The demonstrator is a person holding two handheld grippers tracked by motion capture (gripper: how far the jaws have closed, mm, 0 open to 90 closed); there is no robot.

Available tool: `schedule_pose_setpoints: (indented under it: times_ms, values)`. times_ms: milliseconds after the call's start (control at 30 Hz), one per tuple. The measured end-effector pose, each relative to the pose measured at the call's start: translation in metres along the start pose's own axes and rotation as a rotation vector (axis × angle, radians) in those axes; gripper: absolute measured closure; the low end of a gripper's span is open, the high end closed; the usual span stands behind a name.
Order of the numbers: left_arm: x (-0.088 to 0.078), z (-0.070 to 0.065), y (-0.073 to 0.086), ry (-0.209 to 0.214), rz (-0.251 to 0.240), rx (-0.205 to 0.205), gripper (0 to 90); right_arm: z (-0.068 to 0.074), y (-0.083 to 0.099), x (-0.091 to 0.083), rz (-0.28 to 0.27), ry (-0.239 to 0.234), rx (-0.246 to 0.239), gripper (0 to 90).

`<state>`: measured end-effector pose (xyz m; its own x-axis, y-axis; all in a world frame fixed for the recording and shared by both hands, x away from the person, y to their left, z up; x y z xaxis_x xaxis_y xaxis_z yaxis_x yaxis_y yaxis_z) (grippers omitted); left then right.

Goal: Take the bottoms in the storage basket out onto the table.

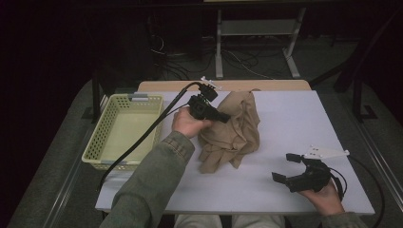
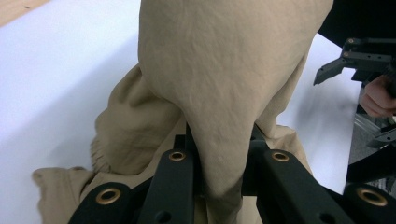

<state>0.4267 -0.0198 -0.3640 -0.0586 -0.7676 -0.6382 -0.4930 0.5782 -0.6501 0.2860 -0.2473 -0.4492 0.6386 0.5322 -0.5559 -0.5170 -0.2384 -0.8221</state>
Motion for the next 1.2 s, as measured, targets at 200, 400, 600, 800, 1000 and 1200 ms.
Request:
schedule_pose_setpoints:
  times_ms: [200,400,600,800,1000,1200]
  values:
    - [0.016,-0.007,0.002,0.032,-0.018,0.011,77.4,0.0,-0.001,-0.001,-0.007,0.001,0.002,0.7]
    - [0.028,-0.013,0.003,0.066,-0.047,0.014,75.7,0.0,-0.001,-0.001,-0.008,0.002,0.002,0.7]
    - [0.04,-0.017,0.002,0.101,-0.081,0.02,73.0,0.0,-0.002,-0.003,-0.018,0.007,0.0,0.7]
    - [0.052,-0.019,0.003,0.115,-0.098,0.036,71.3,0.0,-0.002,-0.003,-0.018,0.004,0.002,0.7]
    - [0.063,-0.019,0.004,0.157,-0.127,0.017,64.6,0.0,-0.002,-0.003,-0.018,0.006,-0.001,0.7]
    - [0.074,-0.02,0.004,0.206,-0.157,0.016,58.9,0.001,-0.002,-0.003,-0.019,0.004,0.001,0.7]
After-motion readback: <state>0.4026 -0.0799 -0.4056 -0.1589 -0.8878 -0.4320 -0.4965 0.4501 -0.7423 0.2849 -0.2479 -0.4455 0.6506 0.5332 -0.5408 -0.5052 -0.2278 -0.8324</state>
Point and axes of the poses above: each handheld gripper's, and its own axes: x roughly forward along the jaws, y roughly out of its underside, z roughly to its left, the point moved 7 cm from there along x, roughly forward along the jaws, and after that the axes turned 13 degrees about y, right-handed, at the moved point
